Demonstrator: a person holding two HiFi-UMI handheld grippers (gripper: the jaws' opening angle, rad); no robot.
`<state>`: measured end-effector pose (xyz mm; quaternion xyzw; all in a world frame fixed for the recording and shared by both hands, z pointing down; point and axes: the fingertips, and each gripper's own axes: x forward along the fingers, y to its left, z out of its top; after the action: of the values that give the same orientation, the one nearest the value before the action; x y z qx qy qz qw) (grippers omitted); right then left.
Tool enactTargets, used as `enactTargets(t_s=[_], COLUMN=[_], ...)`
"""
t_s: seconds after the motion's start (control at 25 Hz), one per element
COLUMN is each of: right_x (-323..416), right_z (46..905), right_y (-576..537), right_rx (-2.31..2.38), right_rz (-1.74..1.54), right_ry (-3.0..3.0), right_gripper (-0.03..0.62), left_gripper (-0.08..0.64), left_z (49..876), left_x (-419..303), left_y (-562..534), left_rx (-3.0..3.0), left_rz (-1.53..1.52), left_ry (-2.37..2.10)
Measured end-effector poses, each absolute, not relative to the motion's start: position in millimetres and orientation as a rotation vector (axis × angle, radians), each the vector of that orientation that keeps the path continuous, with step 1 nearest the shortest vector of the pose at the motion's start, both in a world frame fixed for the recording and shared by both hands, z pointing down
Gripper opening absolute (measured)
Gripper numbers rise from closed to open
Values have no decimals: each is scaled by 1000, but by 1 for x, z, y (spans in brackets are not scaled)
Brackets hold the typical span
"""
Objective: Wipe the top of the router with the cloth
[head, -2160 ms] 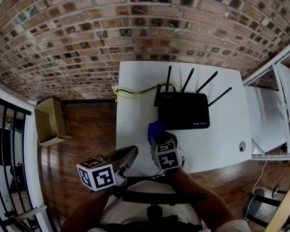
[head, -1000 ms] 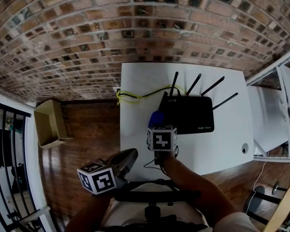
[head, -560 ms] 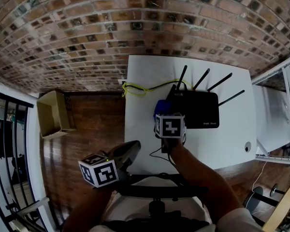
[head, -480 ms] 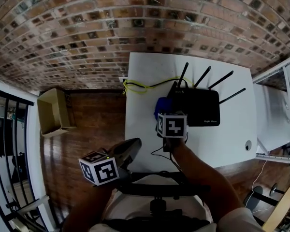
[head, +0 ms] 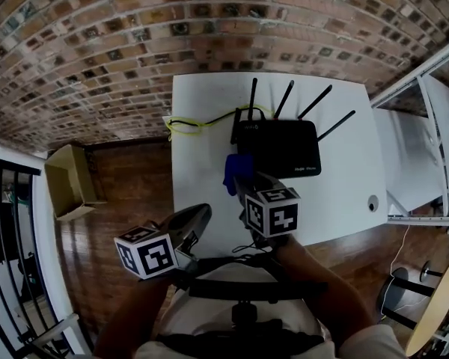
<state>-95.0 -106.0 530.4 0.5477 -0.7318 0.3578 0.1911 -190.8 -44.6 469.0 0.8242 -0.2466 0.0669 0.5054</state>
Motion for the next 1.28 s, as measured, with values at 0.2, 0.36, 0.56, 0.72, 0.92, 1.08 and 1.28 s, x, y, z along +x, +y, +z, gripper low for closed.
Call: enactTargets(t_s=[0.2,0.36,0.56,0.72,0.92,1.08,1.28], right_x=[-62,-30,33,92,171,241,325], right_z=[527,525,526,525,530,538,553], right_y=[-76,-57,-37,-23,-6,13,39], right_rx=[1548,1525,1514,1521,1541,1586,1640], right_rz=[1044,1066,1106,1113,1136,1156,1120], right_ry=[-2094,-2126,-2126,-2125,-2121,-2089,-2009], right_gripper=[133,133,133,133,133,133,133], left_gripper=[26,26,26,26,26,26,26], left_z=[461,457,452,450,451,447,446], left_x=[-161,-134,-79,-24,52,109,166], left_y=[-36,-29,-16,-5,10,22,35], left_rx=[2026,2024,2012,2021,2017,2028,2046], left_rz=[169,170,176,186,208,217,231], left_ry=[-603,-645,-674,-673,-656,-646,-639])
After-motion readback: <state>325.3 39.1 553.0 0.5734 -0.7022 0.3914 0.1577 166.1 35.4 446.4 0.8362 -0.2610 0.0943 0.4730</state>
